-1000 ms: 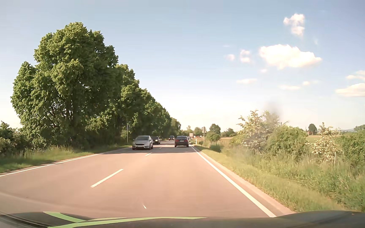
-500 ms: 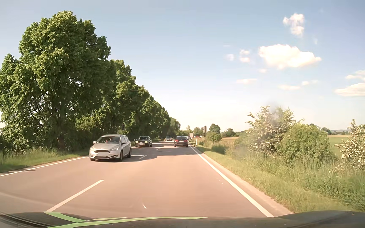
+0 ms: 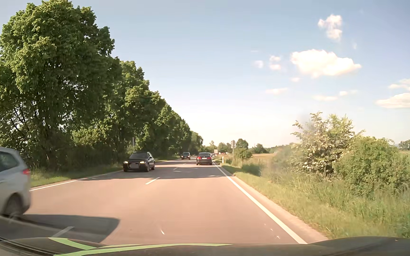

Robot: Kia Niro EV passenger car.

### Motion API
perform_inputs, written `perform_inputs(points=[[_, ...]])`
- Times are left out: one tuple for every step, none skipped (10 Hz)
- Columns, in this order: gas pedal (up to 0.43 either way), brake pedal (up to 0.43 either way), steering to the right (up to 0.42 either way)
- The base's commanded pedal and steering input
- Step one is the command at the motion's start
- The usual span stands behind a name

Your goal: Follow the waypoints while adhering to traffic rules and regulations

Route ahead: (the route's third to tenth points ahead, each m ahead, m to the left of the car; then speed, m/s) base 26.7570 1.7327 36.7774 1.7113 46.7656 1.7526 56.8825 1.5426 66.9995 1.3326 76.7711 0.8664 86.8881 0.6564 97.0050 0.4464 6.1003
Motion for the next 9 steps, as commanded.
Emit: perform_inputs(points=[[0.118,0.0,-0.005],[0.118,0.0,-0.006],[0.118,0.0,-0.006],[0.118,0.0,-0.006],[0.118,0.0,-0.006],[0.118,0.0,-0.006],[0.118,0.0,-0.006],[0.118,0.0,-0.006],[0.118,0.0,-0.006]])
